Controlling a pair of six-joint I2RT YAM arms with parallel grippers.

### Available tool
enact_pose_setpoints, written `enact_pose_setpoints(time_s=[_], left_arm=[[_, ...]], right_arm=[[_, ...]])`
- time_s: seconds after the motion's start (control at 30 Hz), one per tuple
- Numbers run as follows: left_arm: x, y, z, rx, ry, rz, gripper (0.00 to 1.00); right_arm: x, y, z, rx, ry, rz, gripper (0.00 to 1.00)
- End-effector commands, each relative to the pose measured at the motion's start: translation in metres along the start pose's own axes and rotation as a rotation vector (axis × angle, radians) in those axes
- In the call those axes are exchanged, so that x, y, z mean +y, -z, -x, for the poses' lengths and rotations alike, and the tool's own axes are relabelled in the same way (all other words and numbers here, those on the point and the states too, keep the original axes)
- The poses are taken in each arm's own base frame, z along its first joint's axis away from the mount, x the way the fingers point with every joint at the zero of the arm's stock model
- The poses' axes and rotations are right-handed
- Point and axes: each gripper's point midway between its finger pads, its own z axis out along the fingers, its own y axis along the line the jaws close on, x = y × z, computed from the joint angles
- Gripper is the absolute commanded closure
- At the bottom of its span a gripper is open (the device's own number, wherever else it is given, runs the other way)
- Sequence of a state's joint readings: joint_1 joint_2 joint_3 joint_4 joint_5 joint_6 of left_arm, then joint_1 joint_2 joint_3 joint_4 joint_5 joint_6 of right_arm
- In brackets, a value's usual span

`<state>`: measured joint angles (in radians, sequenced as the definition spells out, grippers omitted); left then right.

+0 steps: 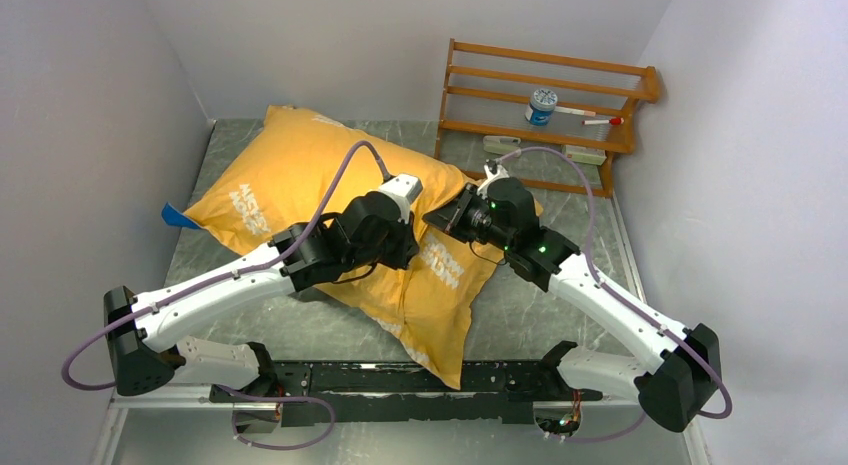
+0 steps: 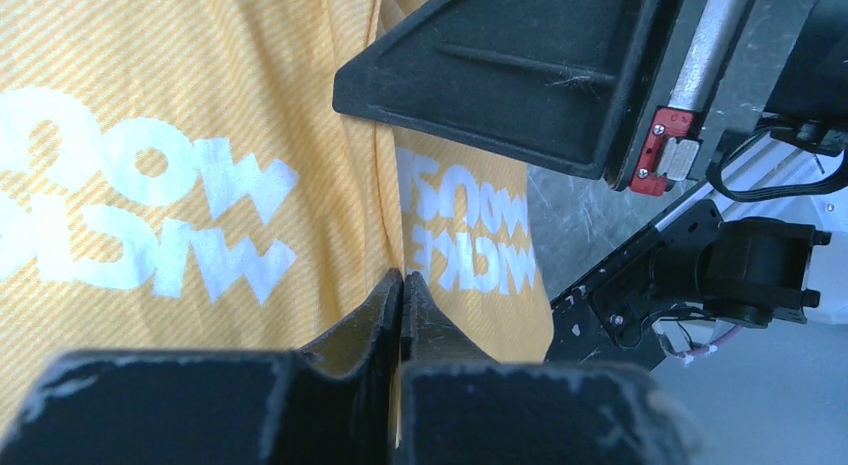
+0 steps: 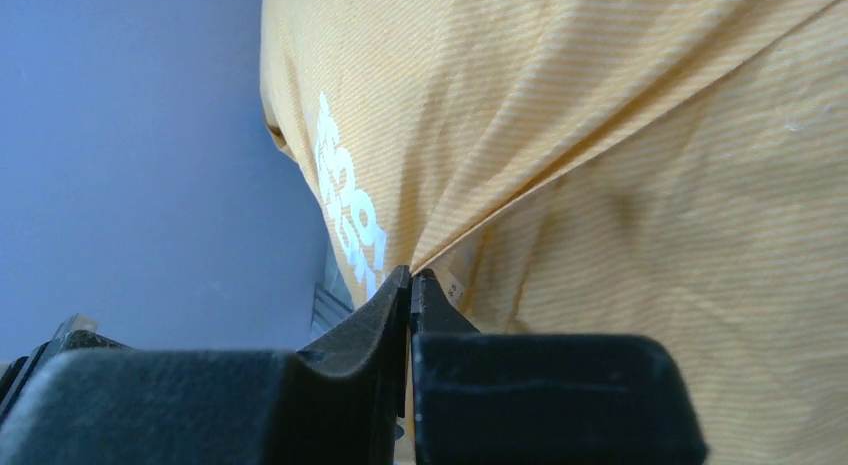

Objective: Remove the pillowcase from the pillow
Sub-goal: Remove the pillow from the pillowcase.

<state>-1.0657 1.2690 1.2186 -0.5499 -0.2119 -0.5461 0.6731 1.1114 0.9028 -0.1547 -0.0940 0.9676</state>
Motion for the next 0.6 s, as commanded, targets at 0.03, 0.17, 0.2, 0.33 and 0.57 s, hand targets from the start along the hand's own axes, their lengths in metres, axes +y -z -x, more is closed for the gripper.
enact_pose_setpoints(time_s=[0.03,0.17,0.2,0.33,0.57], left_arm=[[-0.003,0.007,0.006,-0.028,0.005,-0.028,0.89],[-0.003,0.006,0.008,-0.041,-0.013,-0.027,0.45],[-0.002,0.003,0.007,-0.043,-0.021,-0.019,0.41],[-0.002,-0.011,-0.001,-0.021,-0.081,0.046,0.37],[0.018,-0.020,0.011,-0.062,-0.104,0.321,0.51]], right_arm=[[0.010,0.010,0.023,-0.094,-0.015,0.021,1.00],[0.026,0.016,0.029,-0.096,0.007,0.062,1.00],[0.030,0.017,0.029,-0.088,0.005,0.075,1.00],[0.047,0.023,0.031,-0.074,-0.033,0.127,1.00],[0.059,0.031,0.040,-0.090,-0.030,0.132,1.00]])
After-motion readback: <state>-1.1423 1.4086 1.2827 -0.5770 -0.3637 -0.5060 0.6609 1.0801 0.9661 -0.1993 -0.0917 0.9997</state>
